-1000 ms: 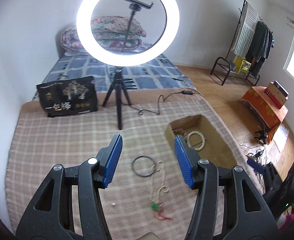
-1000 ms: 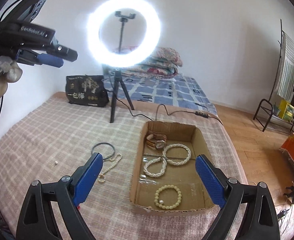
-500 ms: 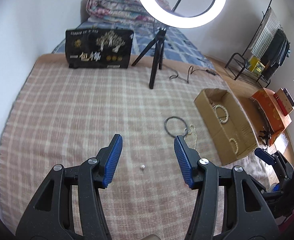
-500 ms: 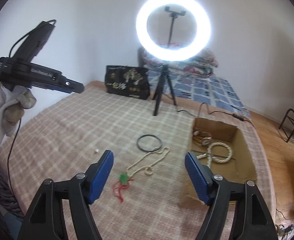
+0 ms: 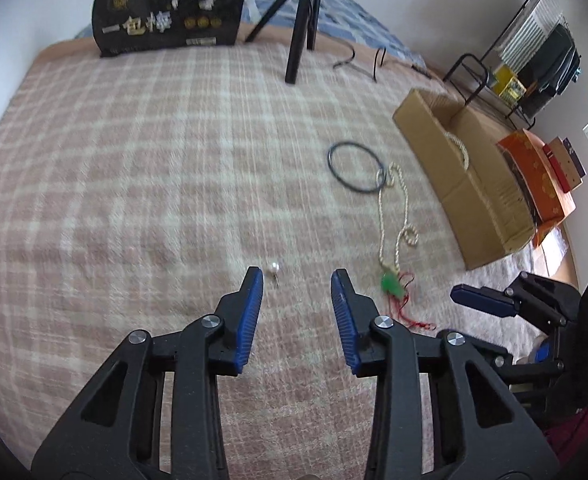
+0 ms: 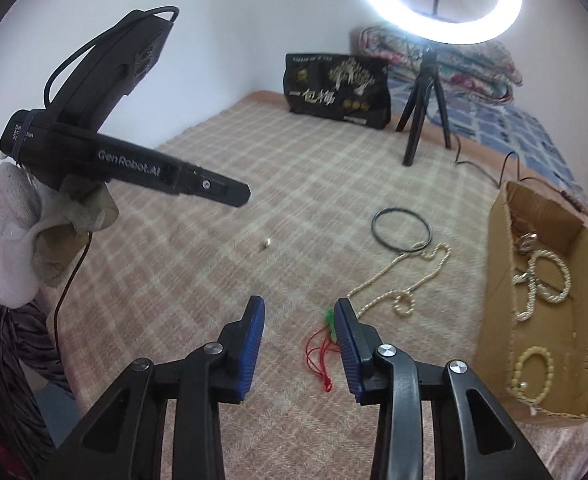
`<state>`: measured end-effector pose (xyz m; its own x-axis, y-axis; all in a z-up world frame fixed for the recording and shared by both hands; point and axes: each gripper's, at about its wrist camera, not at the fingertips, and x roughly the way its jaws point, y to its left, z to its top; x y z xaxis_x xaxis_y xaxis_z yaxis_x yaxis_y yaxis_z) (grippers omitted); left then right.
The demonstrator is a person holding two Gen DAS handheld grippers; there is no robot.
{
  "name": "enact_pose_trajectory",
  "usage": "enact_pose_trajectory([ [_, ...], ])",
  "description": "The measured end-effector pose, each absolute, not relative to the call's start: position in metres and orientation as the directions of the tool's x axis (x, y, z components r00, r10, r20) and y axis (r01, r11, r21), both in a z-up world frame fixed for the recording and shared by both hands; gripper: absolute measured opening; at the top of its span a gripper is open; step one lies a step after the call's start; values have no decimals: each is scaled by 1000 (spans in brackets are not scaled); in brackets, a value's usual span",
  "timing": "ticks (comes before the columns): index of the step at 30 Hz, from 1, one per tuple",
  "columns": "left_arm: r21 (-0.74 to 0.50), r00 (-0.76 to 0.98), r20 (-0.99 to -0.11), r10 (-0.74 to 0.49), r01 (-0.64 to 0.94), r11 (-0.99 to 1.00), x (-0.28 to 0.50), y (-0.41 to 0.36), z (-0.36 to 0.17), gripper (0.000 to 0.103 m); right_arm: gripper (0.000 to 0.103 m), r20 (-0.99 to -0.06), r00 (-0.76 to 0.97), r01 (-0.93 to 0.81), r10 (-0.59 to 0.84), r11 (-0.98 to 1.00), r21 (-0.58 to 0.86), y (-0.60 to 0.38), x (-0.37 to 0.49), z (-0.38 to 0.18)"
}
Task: Organize jewelry
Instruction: 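Move right tool to green jade pendant while left tool approaches small pearl earring, then close right tool on jade pendant while left tool closes on pearl earring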
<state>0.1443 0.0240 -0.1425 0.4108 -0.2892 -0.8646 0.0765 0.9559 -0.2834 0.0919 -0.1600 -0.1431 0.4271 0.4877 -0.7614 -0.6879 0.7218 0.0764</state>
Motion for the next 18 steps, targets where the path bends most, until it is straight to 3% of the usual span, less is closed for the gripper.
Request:
enact_pose_trajectory([
  [6,-267,377,-883,-280,88,960,146,20,-161,36,29,-794,371,-666,482,734,135,-166,107,-167],
  [18,-247,353,-896,-268,103,963,150,17,-177,36,28,-828,353,-627,436,767,136,-163,125,-187],
])
